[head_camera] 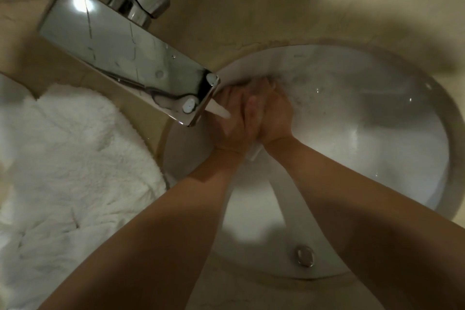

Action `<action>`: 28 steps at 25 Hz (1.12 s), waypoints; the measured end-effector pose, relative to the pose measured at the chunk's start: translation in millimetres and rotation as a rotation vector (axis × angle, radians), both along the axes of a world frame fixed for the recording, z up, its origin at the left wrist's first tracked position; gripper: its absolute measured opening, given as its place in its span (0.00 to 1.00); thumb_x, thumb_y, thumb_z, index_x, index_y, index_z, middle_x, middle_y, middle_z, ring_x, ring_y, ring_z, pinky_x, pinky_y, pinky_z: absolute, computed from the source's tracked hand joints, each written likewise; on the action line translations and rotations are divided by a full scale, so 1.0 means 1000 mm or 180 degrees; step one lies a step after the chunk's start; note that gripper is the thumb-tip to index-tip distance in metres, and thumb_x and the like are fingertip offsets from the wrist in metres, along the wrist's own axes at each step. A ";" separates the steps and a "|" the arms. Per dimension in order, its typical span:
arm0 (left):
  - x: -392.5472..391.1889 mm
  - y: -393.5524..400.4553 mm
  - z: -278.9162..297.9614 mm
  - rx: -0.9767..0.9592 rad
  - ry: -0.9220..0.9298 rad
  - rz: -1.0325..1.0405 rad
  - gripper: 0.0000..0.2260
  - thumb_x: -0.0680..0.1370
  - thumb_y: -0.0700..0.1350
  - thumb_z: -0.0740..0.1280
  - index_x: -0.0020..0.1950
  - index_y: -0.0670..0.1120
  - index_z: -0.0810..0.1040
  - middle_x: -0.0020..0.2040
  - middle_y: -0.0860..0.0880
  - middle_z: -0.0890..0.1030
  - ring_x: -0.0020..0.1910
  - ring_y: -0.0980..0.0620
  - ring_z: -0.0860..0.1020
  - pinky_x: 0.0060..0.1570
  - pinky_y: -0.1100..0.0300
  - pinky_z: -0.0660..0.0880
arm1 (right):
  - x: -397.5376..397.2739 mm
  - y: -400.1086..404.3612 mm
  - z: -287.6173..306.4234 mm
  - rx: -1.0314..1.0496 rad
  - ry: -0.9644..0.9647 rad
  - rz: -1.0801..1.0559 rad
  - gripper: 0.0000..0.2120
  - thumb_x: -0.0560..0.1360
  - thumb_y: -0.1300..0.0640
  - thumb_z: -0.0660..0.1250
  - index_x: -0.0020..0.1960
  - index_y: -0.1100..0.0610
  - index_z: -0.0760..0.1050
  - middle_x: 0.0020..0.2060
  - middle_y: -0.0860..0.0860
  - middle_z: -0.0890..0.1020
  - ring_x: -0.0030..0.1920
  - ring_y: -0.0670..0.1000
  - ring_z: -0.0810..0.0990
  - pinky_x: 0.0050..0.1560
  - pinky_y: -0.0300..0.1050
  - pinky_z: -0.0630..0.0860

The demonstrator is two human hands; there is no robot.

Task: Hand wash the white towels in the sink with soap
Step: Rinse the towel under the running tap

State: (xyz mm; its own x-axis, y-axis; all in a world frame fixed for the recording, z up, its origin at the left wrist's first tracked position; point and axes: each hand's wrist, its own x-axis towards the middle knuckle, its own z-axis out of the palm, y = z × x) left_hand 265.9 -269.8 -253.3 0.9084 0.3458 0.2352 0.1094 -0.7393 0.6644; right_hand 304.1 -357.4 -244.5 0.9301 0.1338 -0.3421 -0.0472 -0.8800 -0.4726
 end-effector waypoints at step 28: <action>-0.035 -0.020 0.097 -0.3394 0.0853 0.2092 0.14 0.82 0.59 0.61 0.61 0.51 0.73 0.51 0.57 0.80 0.54 0.53 0.78 0.53 0.61 0.71 | -0.030 0.004 0.085 0.2098 0.0377 -0.0916 0.17 0.81 0.50 0.62 0.67 0.57 0.71 0.66 0.54 0.67 0.61 0.48 0.71 0.63 0.36 0.67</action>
